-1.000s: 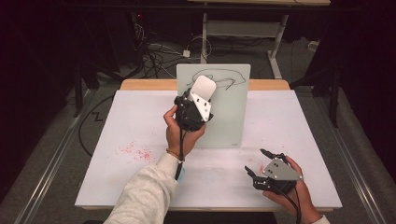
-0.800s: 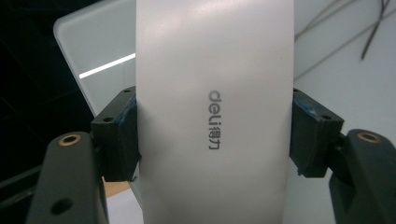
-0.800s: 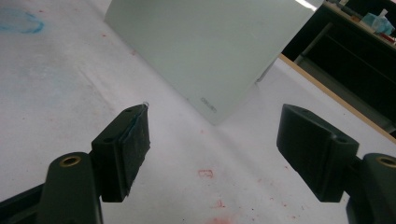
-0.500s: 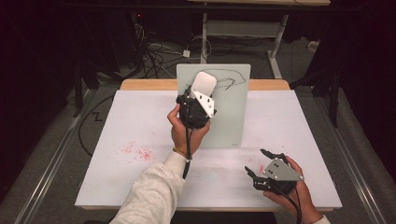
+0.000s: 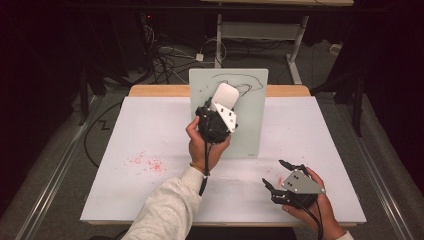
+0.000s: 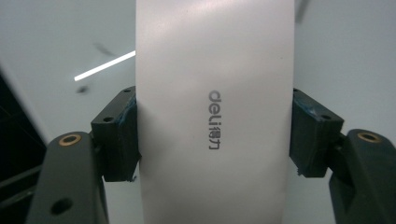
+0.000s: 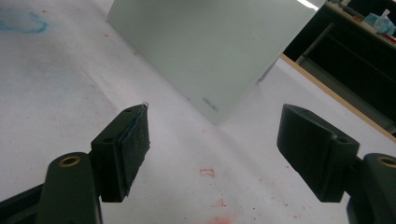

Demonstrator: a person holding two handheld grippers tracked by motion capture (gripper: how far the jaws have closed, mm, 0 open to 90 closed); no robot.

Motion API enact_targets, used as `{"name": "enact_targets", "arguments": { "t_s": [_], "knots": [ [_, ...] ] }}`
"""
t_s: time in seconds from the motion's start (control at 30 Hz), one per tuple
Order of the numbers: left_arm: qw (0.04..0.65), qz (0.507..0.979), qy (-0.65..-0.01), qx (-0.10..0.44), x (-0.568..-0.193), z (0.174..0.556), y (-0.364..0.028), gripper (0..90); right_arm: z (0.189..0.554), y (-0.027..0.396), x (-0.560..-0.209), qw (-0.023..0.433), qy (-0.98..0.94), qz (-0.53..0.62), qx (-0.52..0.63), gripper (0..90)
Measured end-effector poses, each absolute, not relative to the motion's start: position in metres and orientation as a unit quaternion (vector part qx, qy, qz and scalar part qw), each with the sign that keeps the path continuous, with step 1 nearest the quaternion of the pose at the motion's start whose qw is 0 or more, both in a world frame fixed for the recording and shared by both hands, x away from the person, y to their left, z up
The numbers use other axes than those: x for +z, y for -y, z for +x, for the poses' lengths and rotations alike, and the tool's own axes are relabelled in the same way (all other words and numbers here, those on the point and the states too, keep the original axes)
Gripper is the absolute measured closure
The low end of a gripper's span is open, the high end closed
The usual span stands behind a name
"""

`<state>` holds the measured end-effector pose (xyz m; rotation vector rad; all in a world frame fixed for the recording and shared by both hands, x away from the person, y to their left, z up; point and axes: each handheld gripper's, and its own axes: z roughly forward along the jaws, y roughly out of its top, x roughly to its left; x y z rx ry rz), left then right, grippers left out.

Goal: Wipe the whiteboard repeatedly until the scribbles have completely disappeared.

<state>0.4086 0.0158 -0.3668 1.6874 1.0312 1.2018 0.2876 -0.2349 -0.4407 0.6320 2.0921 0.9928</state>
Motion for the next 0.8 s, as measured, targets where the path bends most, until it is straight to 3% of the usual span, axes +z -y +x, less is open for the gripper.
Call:
{"name": "enact_targets", "arguments": {
  "t_s": [0.27,0.6,0.8],
  "knots": [
    [0.401,0.640,-0.440,0.485,-0.356,0.414,-0.038,29.1,0.288,0.234,-0.440,0.362,-0.812,0.246,0.386,25.9],
    [0.376,0.690,-0.379,0.489,-0.385,0.402,0.028,29.1,0.287,0.236,-0.441,0.361,-0.814,0.244,0.385,25.9],
    [0.386,0.688,-0.386,0.479,-0.375,0.405,0.024,29.1,0.287,0.236,-0.441,0.358,-0.814,0.245,0.386,25.9]
  ]
}}
